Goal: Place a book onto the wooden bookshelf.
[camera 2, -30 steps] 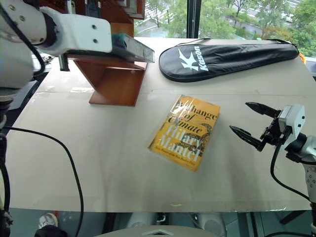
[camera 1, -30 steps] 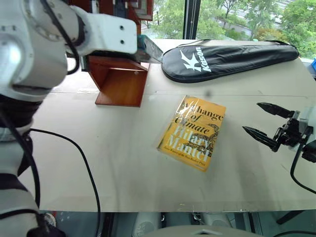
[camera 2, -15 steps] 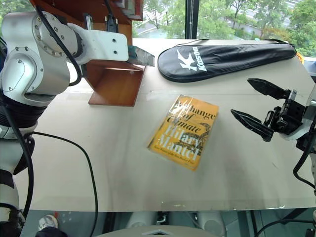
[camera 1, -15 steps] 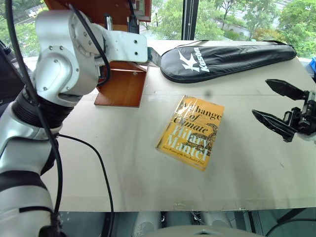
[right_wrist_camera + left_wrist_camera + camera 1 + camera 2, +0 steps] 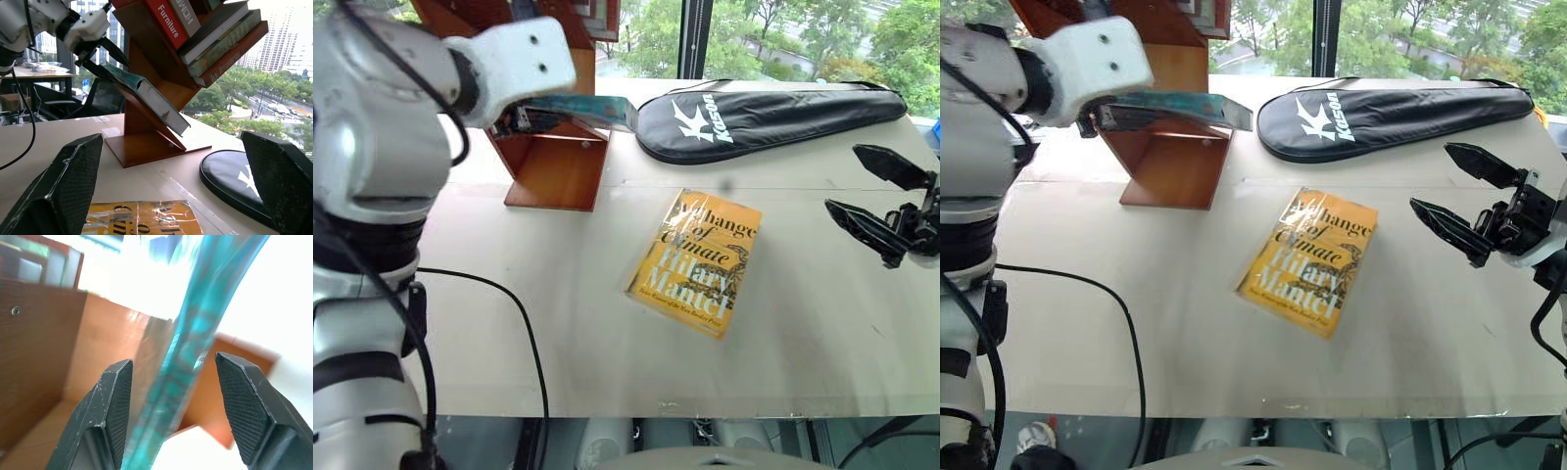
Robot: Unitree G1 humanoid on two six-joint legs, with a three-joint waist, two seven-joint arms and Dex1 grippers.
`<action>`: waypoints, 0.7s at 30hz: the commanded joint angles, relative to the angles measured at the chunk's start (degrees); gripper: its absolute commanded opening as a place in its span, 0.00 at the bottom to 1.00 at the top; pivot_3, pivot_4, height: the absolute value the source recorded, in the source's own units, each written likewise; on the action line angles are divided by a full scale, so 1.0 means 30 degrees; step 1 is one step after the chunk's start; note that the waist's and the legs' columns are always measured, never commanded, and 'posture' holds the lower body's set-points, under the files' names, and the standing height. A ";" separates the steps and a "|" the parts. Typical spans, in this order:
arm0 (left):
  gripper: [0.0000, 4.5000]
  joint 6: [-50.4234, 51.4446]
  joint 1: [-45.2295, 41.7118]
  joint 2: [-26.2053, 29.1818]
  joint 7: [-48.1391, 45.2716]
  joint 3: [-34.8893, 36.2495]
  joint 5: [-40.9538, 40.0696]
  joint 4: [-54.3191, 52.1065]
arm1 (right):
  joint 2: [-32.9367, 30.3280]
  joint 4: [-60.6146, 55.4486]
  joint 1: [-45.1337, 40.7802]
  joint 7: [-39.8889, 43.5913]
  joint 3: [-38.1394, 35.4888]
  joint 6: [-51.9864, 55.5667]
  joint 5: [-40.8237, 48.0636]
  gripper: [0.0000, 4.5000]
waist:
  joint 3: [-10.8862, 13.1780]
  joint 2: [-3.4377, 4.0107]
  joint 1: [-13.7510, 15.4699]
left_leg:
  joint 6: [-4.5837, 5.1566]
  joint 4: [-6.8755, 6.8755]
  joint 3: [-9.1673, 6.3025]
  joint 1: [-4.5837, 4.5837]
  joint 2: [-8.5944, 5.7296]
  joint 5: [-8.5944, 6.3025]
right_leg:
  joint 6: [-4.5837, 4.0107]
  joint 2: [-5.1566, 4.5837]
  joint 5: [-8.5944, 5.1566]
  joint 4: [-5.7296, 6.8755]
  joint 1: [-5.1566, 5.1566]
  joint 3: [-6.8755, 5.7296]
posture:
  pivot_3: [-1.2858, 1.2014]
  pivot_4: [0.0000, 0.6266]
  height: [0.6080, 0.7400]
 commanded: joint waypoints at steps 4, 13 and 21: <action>0.63 0.7424 0.6009 -0.5108 -0.0028 0.7273 -0.7888 -0.7390 | -0.0214 0.0108 -0.0846 -0.0204 -0.0666 0.0518 0.0641 1.00 | -0.0050 0.0074 -0.0004 | -0.0004 0.0006 -0.0017 0.0066 -0.0002 0.0002 | 0.0004 -0.0011 -0.0003 -0.0006 0.0071 -0.0003 | 0.52 0.24 1.00; 0.63 -0.1412 1.6214 -1.0076 0.7268 0.5400 -0.7217 -0.7011 | -0.0691 0.0013 0.0735 -0.0112 -0.1277 0.0959 -0.0235 1.00 | -0.0077 -0.0031 0.0030 | -0.0006 -0.0007 -0.0081 0.0153 -0.0006 0.0003 | -0.0056 -0.0053 0.0044 0.0047 0.0138 -0.0036 | 0.52 0.24 1.00; 0.63 -0.5444 2.0519 -0.8083 0.7556 0.7984 -0.9380 -0.2854 | -0.2102 0.0325 0.7689 0.1006 -0.3891 0.0046 -0.4466 1.00 | -0.0111 -0.0015 0.0385 | 0.0004 -0.0040 -0.0089 0.0138 -0.0003 -0.0003 | -0.0065 -0.0074 0.0038 0.0024 0.0130 -0.0077 | 0.52 0.24 1.00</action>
